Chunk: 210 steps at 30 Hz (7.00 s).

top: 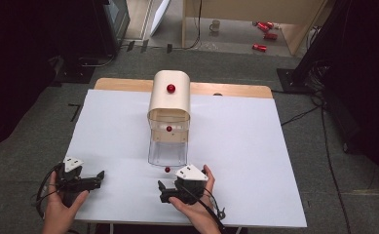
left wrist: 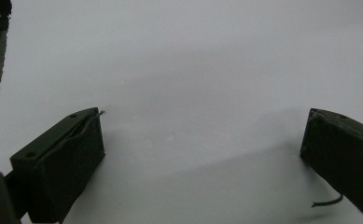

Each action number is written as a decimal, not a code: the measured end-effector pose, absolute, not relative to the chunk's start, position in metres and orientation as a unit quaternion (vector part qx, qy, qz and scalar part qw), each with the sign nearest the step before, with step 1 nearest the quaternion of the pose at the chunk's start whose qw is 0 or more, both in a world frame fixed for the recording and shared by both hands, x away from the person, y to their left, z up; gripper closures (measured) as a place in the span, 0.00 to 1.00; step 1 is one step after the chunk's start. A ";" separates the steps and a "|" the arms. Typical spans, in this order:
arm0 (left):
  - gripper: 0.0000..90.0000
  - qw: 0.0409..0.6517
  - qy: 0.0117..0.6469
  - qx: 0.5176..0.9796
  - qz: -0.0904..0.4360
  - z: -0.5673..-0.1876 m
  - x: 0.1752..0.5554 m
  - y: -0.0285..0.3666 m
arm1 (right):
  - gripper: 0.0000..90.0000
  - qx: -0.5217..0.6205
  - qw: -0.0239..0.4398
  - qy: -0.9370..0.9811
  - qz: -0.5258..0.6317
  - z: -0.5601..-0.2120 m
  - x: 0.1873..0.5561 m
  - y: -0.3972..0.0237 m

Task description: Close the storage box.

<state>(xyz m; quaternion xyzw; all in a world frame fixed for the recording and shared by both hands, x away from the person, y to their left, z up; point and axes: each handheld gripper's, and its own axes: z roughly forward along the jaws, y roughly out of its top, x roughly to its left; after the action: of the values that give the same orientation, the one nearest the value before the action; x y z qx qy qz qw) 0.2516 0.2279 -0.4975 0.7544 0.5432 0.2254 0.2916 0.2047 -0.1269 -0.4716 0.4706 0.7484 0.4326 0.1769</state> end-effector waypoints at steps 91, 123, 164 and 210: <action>0.00 0.292 0.543 0.754 0.225 -0.497 0.252 0.228 | 0.84 0.531 0.216 0.699 0.428 -0.477 0.263 -0.108; 0.00 0.292 0.543 0.754 0.225 -0.497 0.252 0.228 | 0.79 0.536 0.214 0.696 0.427 -0.478 0.296 -0.111; 0.00 0.292 0.543 0.754 0.226 -0.497 0.252 0.228 | 0.03 0.519 0.256 0.714 0.395 -0.473 0.264 -0.199; 0.00 0.291 0.543 0.755 0.226 -0.497 0.251 0.228 | 0.03 0.614 0.296 0.657 0.323 -0.490 0.198 -0.356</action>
<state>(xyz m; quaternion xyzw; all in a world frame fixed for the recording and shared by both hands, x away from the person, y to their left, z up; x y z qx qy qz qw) 0.2514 0.2278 -0.4975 0.7546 0.5427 0.2263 0.2913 0.1976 -0.3557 -0.4899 0.6139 0.6565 0.3231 0.2961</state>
